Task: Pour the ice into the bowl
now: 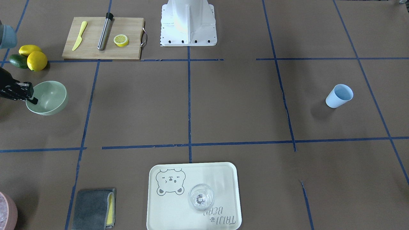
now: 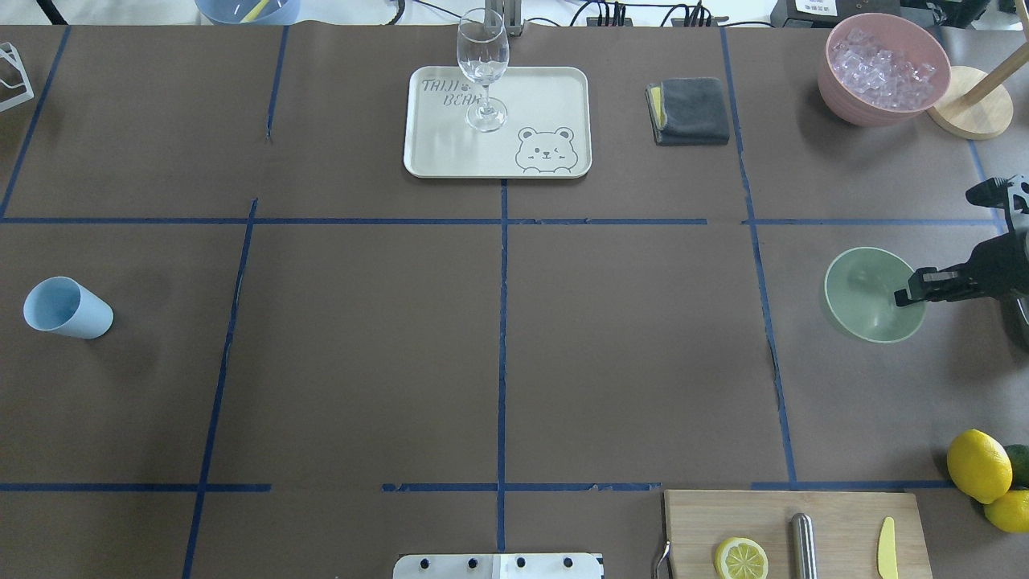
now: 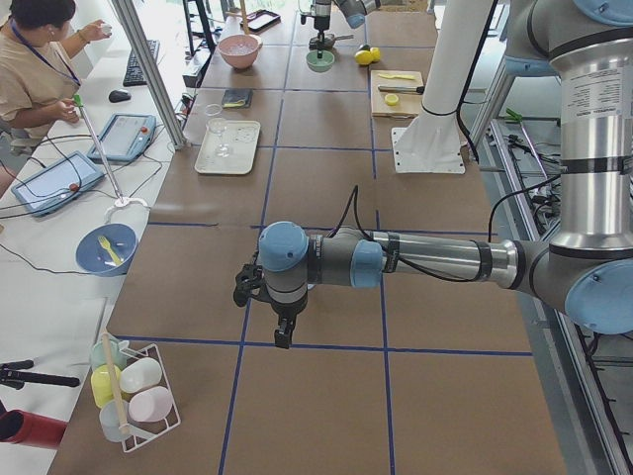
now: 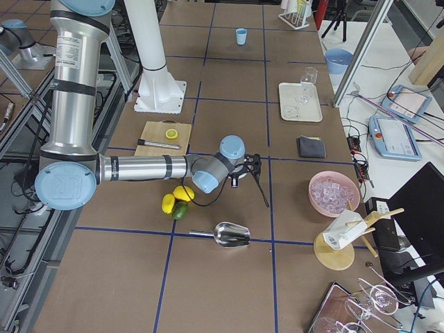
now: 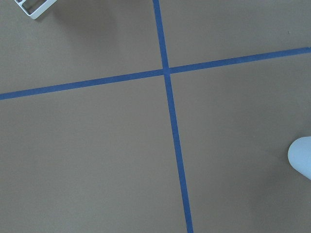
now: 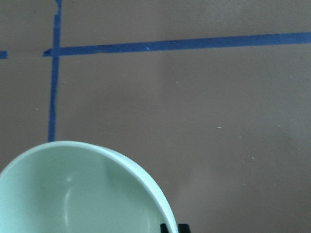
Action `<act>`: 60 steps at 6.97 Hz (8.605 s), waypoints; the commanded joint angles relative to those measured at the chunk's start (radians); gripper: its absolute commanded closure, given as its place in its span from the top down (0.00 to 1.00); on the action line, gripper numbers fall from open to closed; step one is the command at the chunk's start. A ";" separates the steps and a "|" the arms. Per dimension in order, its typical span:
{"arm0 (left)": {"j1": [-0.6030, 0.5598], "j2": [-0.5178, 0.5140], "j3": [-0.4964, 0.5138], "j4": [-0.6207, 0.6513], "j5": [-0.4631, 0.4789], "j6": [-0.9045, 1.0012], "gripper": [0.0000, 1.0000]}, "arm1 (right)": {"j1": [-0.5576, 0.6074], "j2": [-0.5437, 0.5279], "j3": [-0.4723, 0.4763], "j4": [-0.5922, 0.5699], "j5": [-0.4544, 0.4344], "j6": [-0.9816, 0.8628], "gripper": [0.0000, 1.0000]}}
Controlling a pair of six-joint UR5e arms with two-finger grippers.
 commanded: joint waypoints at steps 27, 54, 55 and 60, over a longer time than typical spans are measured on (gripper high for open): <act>0.413 0.159 0.011 -1.235 0.191 -0.806 0.97 | -0.396 0.521 0.091 -0.308 -0.322 0.799 1.00; 1.380 0.122 0.325 -1.242 1.905 -1.653 0.99 | -0.390 0.513 0.137 -0.308 -0.319 0.799 1.00; 1.355 0.122 0.330 -1.238 1.896 -1.653 0.99 | -0.390 0.512 0.137 -0.308 -0.319 0.799 1.00; 1.305 0.064 0.365 -1.238 1.875 -1.575 0.99 | -0.390 0.509 0.141 -0.308 -0.315 0.800 1.00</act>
